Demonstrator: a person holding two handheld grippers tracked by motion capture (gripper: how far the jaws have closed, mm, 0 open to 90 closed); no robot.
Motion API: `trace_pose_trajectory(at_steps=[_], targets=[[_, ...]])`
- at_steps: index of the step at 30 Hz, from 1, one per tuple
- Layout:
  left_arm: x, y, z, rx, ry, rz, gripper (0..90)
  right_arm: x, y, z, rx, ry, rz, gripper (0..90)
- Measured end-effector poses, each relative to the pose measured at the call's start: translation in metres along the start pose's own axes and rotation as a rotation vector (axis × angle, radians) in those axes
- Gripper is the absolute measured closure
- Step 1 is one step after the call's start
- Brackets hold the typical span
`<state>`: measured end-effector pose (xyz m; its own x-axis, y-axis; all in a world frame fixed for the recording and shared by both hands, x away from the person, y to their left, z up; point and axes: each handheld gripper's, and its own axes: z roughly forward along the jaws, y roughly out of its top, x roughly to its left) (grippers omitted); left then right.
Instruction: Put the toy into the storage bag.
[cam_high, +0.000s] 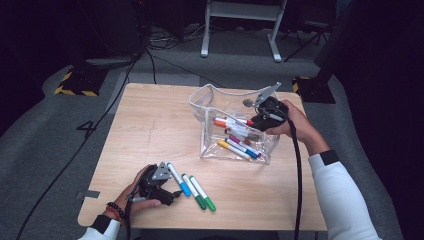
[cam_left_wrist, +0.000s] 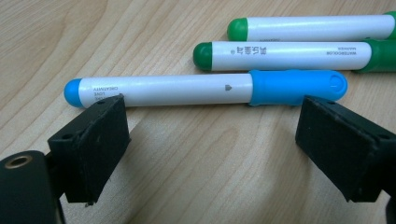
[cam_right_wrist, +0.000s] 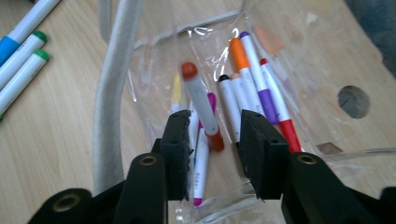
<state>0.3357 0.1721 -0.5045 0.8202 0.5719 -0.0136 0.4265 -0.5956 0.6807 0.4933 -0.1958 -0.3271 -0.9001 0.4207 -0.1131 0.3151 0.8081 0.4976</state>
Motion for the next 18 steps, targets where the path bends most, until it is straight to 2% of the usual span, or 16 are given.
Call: trace_pose_trajectory(at_steps=[2, 4, 5, 6, 9, 10, 12, 13, 15, 17, 18], targets=[[0.000, 0.000, 0.000, 0.000, 0.000, 0.000, 10.1, -0.004, -0.002, -0.010, -0.051, -0.035, 0.028, 57.1], [0.000, 0.000, 0.000, 0.000, 0.000, 0.000, 10.1, -0.005, -0.002, -0.013, -0.068, -0.042, 0.032, 56.3], [0.000, 0.000, 0.000, 0.000, -0.001, 0.000, 10.1, -0.006, -0.004, -0.027, -0.133, -0.073, 0.058, 52.5], [0.000, 0.000, 0.000, 0.000, -0.001, 0.000, 10.1, -0.006, -0.004, -0.027, -0.133, -0.073, 0.058, 52.5], [0.000, 0.000, 0.000, 0.000, 0.000, 0.000, 10.1, -0.001, -0.008, -0.046, -0.226, -0.097, 0.080, 49.2], [0.000, 0.000, 0.000, 0.000, 0.000, 0.000, 10.1, 0.006, -0.013, -0.056, -0.290, -0.083, 0.084, 47.1], [0.000, 0.000, 0.000, 0.000, 0.000, -0.001, 10.1, 0.009, -0.015, -0.060, -0.310, -0.088, 0.080, 46.5], [0.000, 0.000, 0.000, 0.000, 0.000, -0.001, 10.1, 0.023, -0.020, -0.067, -0.353, -0.080, 0.071, 43.0], [0.000, 0.000, 0.000, 0.000, 0.000, 0.001, 10.1, 0.037, -0.024, -0.073, -0.386, -0.090, 0.047, 40.7], [0.000, 0.000, 0.000, 0.000, 0.000, 0.000, 10.1, 0.043, -0.026, -0.074, -0.396, -0.085, 0.041, 40.0], [0.000, 0.000, 0.000, 0.000, 0.000, 0.000, 10.1, 0.062, -0.030, -0.076, -0.423, -0.074, 0.003, 38.4]])
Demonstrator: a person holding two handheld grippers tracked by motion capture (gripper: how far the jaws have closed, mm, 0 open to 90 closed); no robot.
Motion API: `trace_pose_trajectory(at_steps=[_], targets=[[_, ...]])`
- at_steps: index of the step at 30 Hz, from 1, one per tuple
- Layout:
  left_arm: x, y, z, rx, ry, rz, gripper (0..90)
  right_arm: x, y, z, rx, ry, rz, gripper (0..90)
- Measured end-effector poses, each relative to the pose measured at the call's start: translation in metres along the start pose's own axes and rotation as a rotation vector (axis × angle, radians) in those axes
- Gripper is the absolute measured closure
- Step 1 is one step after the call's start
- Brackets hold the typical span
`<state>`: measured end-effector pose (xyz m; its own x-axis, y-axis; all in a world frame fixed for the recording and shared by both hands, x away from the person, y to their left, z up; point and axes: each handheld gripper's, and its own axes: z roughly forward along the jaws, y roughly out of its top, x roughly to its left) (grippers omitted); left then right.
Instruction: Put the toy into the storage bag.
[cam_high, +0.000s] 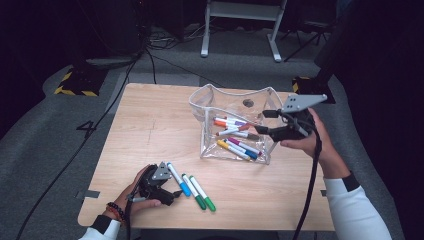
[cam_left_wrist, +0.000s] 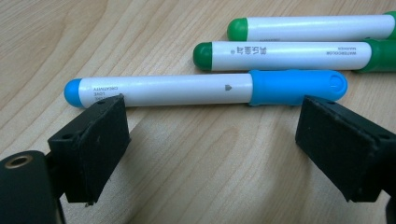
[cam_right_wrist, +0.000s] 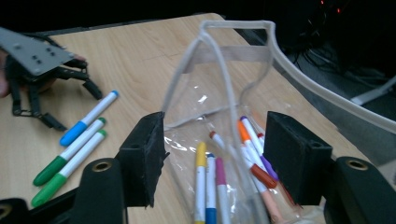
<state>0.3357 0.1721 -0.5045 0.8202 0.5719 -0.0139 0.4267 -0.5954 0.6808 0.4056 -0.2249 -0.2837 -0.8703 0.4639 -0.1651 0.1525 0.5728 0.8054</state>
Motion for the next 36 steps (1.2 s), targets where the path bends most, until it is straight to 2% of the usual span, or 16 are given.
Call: trace_pose_trajectory(at_steps=[1, 2, 3, 4, 8, 10, 13, 17, 18, 19, 22, 23, 29, 32, 34, 36], targets=[[0.000, 0.000, 0.000, 0.000, 0.000, 0.000, 10.1, 0.000, 0.000, 0.000, 0.000, 0.000, 0.000, 38.4], [0.000, 0.000, 0.000, 0.000, 0.000, 0.001, 10.1, 0.016, -0.004, 0.001, -0.014, 0.027, -0.018, 37.4], [0.000, 0.000, 0.000, 0.000, 0.000, 0.000, 10.1, 0.016, -0.004, 0.001, -0.014, 0.027, -0.018, 37.4], [0.000, 0.000, 0.000, 0.000, 0.000, 0.000, 10.1, 0.032, -0.010, 0.005, -0.015, 0.038, -0.043, 37.3], [0.000, 0.000, 0.000, 0.000, 0.001, 0.000, 10.1, 0.051, -0.023, 0.020, -0.015, 0.078, -0.043, 37.8], [0.000, 0.000, 0.000, 0.000, 0.001, 0.001, 10.2, 0.070, -0.038, 0.043, 0.022, 0.123, -0.051, 37.6], [0.000, 0.000, 0.000, 0.001, 0.001, 0.000, 10.1, 0.083, -0.049, 0.060, 0.046, 0.146, -0.064, 37.6], [0.000, 0.000, 0.000, 0.000, 0.001, 0.001, 10.1, 0.107, -0.066, 0.096, 0.089, 0.227, -0.062, 37.3], [0.000, 0.000, 0.000, 0.000, 0.001, 0.000, 10.1, 0.118, -0.074, 0.113, 0.111, 0.260, -0.060, 37.2], [0.000, 0.000, 0.000, 0.000, 0.001, 0.000, 10.1, 0.118, -0.074, 0.113, 0.111, 0.260, -0.060, 37.2], [0.000, 0.000, 0.000, 0.001, 0.001, 0.001, 10.1, 0.133, -0.083, 0.134, 0.172, 0.286, -0.089, 36.9], [0.000, 0.000, 0.000, 0.000, 0.001, 0.000, 10.1, 0.139, -0.087, 0.143, 0.187, 0.312, -0.077, 37.1], [0.000, 0.000, 0.000, 0.001, 0.001, 0.001, 10.2, 0.150, -0.093, 0.160, 0.209, 0.337, -0.074, 37.5], [0.000, 0.000, 0.000, 0.001, 0.002, 0.002, 10.2, 0.152, -0.100, 0.168, 0.233, 0.305, -0.087, 40.0], [0.000, 0.000, 0.000, 0.001, 0.003, 0.002, 10.2, 0.148, -0.105, 0.171, 0.232, 0.287, -0.058, 43.4], [0.000, 0.000, 0.000, 0.000, 0.002, 0.002, 10.2, 0.137, -0.108, 0.168, 0.219, 0.266, -0.047, 58.6]])
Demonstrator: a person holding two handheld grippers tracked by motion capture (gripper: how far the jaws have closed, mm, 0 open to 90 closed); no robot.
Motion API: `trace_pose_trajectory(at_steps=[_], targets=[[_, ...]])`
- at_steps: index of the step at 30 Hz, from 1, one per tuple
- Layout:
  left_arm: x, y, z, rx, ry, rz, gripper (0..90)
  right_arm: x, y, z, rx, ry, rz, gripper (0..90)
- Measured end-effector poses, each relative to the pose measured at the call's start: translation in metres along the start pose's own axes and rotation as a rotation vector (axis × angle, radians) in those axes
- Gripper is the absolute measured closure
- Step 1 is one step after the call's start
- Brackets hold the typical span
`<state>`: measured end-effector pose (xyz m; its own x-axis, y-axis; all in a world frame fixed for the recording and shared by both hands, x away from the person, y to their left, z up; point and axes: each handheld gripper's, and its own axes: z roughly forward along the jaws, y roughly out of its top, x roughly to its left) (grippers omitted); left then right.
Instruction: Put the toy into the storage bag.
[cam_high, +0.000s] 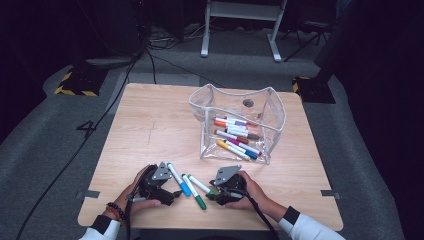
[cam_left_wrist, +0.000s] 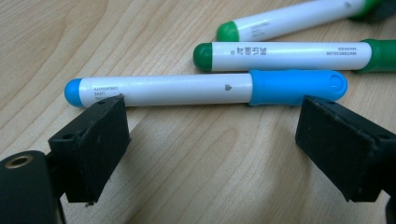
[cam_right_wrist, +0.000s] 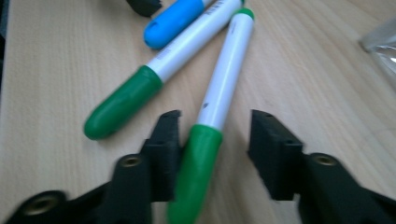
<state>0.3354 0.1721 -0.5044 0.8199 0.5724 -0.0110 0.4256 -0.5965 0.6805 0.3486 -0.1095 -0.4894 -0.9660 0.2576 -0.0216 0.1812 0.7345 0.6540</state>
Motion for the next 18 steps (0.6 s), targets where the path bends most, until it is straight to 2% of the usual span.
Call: trace_pose_trajectory(at_steps=[2, 3, 6, 10, 13, 14, 16, 18], targets=[[0.000, 0.000, 0.000, 0.000, 0.000, 0.000, 10.2, -0.002, -0.001, -0.001, -0.001, 0.000, -0.002, 61.7], [0.000, 0.000, 0.000, 0.000, 0.000, 0.000, 10.2, -0.005, -0.003, -0.003, 0.001, 0.003, 0.003, 66.7], [0.000, 0.000, 0.000, -0.001, 0.000, -0.001, 10.1, -0.013, -0.010, -0.009, -0.001, -0.002, 0.007, 74.1], [0.000, 0.000, 0.000, -0.001, 0.001, -0.002, 10.1, -0.015, -0.012, -0.011, 0.002, 0.013, -0.014, 74.3], [0.000, 0.000, 0.000, -0.001, 0.000, -0.002, 10.1, -0.018, -0.010, -0.019, -0.020, 0.020, -0.023, 75.1], [0.000, 0.000, 0.000, 0.000, -0.001, -0.001, 10.1, -0.020, -0.007, -0.028, -0.026, -0.012, -0.039, 75.1], [0.000, 0.000, 0.000, 0.001, 0.000, 0.000, 10.1, -0.021, -0.006, -0.032, -0.033, -0.018, -0.036, 75.1], [0.000, 0.000, 0.000, 0.000, 0.000, -0.002, 10.1, -0.025, -0.002, -0.048, -0.063, -0.051, -0.041, 75.2]])
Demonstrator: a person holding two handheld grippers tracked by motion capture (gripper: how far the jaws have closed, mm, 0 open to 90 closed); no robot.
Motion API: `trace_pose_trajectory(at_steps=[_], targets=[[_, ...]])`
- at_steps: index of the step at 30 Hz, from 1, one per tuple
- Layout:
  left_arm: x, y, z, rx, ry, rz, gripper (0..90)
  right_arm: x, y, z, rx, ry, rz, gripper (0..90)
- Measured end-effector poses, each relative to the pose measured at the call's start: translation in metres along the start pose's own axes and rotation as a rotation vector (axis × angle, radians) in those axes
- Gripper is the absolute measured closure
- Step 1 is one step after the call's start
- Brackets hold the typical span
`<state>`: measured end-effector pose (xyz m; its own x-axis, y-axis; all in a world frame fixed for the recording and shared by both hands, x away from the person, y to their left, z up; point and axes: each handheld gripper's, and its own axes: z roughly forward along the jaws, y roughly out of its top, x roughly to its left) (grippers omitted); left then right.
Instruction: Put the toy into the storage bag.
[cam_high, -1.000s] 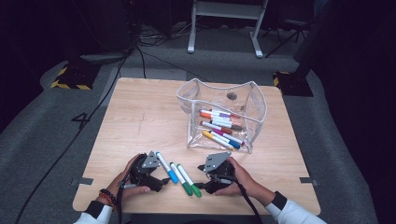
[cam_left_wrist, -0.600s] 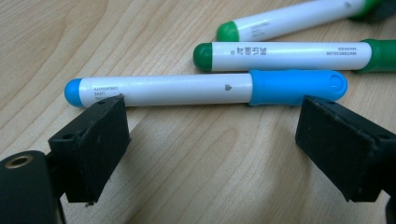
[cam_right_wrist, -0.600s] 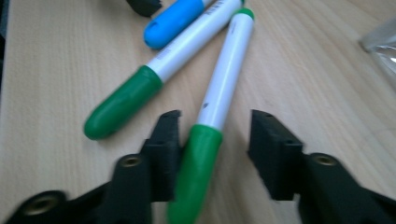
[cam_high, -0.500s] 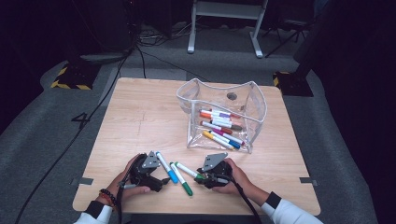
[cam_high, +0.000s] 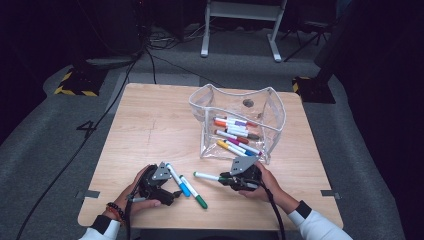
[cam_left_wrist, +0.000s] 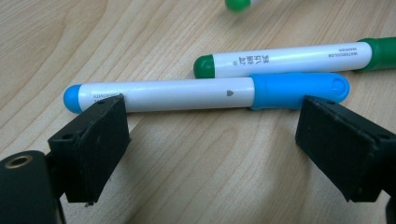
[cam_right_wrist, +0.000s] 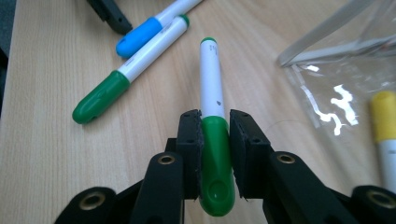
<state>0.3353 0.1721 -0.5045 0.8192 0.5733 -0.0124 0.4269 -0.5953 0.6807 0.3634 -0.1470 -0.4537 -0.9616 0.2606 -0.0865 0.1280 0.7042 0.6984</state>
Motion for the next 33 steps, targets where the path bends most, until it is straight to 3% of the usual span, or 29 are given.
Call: trace_pose_trajectory(at_steps=[5, 6, 8, 9, 11, 12, 13, 14, 16, 17, 22, 28, 31, 32, 33], targets=[[0.000, 0.000, 0.000, 0.001, 0.000, 0.002, 10.1, -0.006, 0.007, -0.022, -0.052, 0.005, 0.002, 75.2], [0.000, 0.000, 0.000, 0.001, 0.000, 0.002, 10.1, -0.009, 0.011, -0.034, -0.065, -0.022, -0.012, 75.3], [0.000, 0.000, 0.000, 0.001, -0.001, 0.002, 10.1, -0.010, 0.013, -0.039, -0.068, -0.029, -0.020, 75.3], [0.000, 0.000, 0.000, 0.001, -0.001, 0.002, 10.1, -0.013, 0.020, -0.052, -0.084, -0.048, -0.037, 75.3], [0.000, 0.000, 0.000, 0.001, -0.001, 0.002, 10.1, -0.014, 0.023, -0.057, -0.086, -0.056, -0.046, 75.3], [0.000, 0.000, 0.000, 0.001, -0.001, 0.002, 10.1, -0.017, 0.033, -0.072, -0.106, -0.078, -0.063, 75.3], [0.000, 0.000, 0.000, 0.001, -0.001, 0.002, 10.1, -0.017, 0.033, -0.072, -0.106, -0.078, -0.063, 75.3], [0.000, 0.000, 0.000, 0.001, -0.001, 0.002, 10.1, -0.022, 0.041, -0.085, -0.126, -0.100, -0.071, 75.3], [0.000, 0.000, 0.000, 0.001, 0.000, 0.002, 10.1, -0.024, 0.044, -0.090, -0.132, -0.109, -0.075, 75.3], [0.000, 0.000, 0.000, 0.001, -0.001, 0.002, 10.1, -0.032, 0.052, -0.104, -0.159, -0.122, -0.071, 75.3], [0.000, 0.000, 0.000, 0.001, -0.001, 0.002, 10.1, -0.043, 0.067, -0.128, -0.192, -0.159, -0.086, 75.4], [0.000, 0.000, 0.000, 0.001, -0.001, 0.002, 10.1, -0.055, 0.080, -0.142, -0.205, -0.203, -0.091, 75.4], [0.000, 0.000, 0.000, 0.001, -0.001, 0.002, 10.1, -0.070, 0.084, -0.148, -0.199, -0.237, -0.073, 75.4], [0.000, 0.000, 0.000, 0.001, -0.001, 0.001, 10.1, -0.083, 0.086, -0.149, -0.185, -0.259, -0.054, 75.4], [0.000, 0.000, 0.000, 0.000, -0.001, 0.000, 10.1, -0.083, 0.086, -0.149, -0.185, -0.259, -0.054, 75.4]])
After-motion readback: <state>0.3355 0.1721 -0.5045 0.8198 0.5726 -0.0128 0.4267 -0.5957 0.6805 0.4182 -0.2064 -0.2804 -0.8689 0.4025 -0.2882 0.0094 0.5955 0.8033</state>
